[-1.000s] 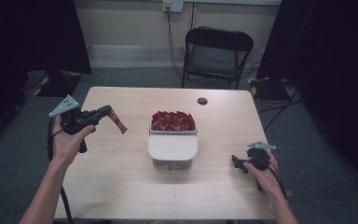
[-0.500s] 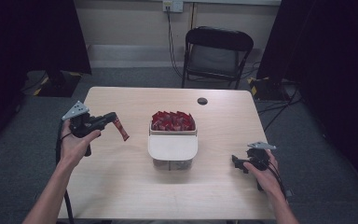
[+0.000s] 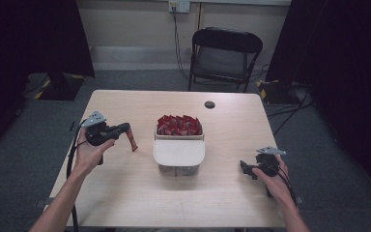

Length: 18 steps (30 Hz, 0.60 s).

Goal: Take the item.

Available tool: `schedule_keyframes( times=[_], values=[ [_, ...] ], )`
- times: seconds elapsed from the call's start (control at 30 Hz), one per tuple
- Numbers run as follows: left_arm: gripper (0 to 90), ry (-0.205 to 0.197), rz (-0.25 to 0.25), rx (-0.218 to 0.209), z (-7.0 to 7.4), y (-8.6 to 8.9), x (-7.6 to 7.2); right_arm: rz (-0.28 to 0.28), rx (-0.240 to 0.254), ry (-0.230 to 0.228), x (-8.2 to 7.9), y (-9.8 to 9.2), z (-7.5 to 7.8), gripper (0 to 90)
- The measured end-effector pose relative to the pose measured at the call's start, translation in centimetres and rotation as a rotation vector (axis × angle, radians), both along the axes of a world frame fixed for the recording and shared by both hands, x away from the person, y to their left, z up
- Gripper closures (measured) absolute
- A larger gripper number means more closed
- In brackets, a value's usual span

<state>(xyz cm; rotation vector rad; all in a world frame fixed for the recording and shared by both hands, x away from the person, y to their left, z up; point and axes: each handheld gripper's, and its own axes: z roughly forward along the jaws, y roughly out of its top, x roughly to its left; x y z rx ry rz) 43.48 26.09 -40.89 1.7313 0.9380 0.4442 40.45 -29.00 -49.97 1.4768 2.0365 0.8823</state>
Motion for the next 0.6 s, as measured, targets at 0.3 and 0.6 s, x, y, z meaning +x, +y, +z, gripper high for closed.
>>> schedule_keyframes(
  times=[0.3,0.6],
  values=[
    [88.7,0.006,-0.02,0.051,0.1,-0.1,-0.8,0.0,0.0,0.0,0.0,0.0,0.0,12.7],
    [88.5,0.019,0.007,0.038,-0.2,1.8,-1.8,0.0,0.0,0.0,0.0,0.0,0.0,12.7]
  ],
)
